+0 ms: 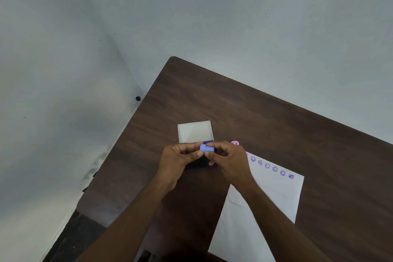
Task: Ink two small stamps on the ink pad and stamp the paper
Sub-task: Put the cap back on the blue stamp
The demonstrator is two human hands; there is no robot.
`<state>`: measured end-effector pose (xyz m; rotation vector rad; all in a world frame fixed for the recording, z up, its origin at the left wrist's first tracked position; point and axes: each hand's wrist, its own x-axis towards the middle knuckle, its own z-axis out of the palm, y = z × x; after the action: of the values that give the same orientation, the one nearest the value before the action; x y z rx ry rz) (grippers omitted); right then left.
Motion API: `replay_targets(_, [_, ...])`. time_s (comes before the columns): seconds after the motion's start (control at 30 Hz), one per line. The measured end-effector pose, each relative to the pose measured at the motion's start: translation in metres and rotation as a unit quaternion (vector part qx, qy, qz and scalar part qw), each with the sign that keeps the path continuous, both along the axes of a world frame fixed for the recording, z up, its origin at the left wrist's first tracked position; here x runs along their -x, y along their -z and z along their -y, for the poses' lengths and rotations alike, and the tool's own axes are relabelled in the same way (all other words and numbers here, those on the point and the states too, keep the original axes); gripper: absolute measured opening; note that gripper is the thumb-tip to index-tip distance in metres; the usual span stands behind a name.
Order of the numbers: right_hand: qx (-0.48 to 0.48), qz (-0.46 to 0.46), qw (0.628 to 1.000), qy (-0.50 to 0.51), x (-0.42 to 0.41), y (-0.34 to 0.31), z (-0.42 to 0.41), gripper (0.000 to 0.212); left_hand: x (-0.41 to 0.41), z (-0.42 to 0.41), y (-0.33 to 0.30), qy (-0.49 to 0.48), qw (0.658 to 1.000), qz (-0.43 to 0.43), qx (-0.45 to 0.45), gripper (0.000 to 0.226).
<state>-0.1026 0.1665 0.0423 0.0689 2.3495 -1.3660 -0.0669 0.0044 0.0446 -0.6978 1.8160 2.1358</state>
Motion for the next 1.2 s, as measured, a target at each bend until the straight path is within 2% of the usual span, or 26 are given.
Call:
replay_targets(0.13, [-0.004,-0.001,1.000,0.012,0.003,0.001,-0.002,0.027,0.005,-0.005,0.000,0.005,1.000,-0.012,0.004,0.027])
replay_targets(0.27, [0.021,-0.014,0.999,0.032,0.005,-0.002,-0.005,0.025,0.009,-0.006,0.006,-0.012,1.000,0.012,-0.004,0.035])
replay_targets(0.47, [0.011,-0.023,0.998,0.058,0.010,-0.005,-0.010,0.022,0.016,-0.010,0.009,-0.021,1.000,0.022,0.001,0.033])
replay_targets(0.57, [-0.023,-0.067,0.994,0.080,0.015,-0.007,-0.016,0.018,0.021,-0.015,0.012,0.006,0.997,0.021,0.075,0.026])
replay_targets(0.63, [-0.067,-0.067,0.993,0.065,0.021,-0.009,-0.019,0.023,0.025,-0.021,0.013,0.032,0.990,0.013,0.139,0.021])
replay_targets(0.8, [-0.147,0.010,0.989,0.019,0.039,-0.005,-0.035,0.027,0.037,-0.041,0.014,0.088,0.967,-0.005,0.238,0.024])
replay_targets(0.87, [-0.167,0.010,0.986,0.014,0.043,0.003,-0.039,0.024,0.040,-0.049,0.015,0.110,0.959,-0.002,0.259,0.026])
replay_targets(0.97, [-0.183,-0.040,0.982,0.018,0.047,0.017,-0.041,0.020,0.045,-0.059,0.016,0.118,0.953,-0.006,0.279,0.029])
replay_targets(1.2, [-0.211,-0.003,0.977,-0.029,0.055,0.032,-0.040,0.024,0.053,-0.068,0.024,0.125,0.944,0.018,0.305,0.032])
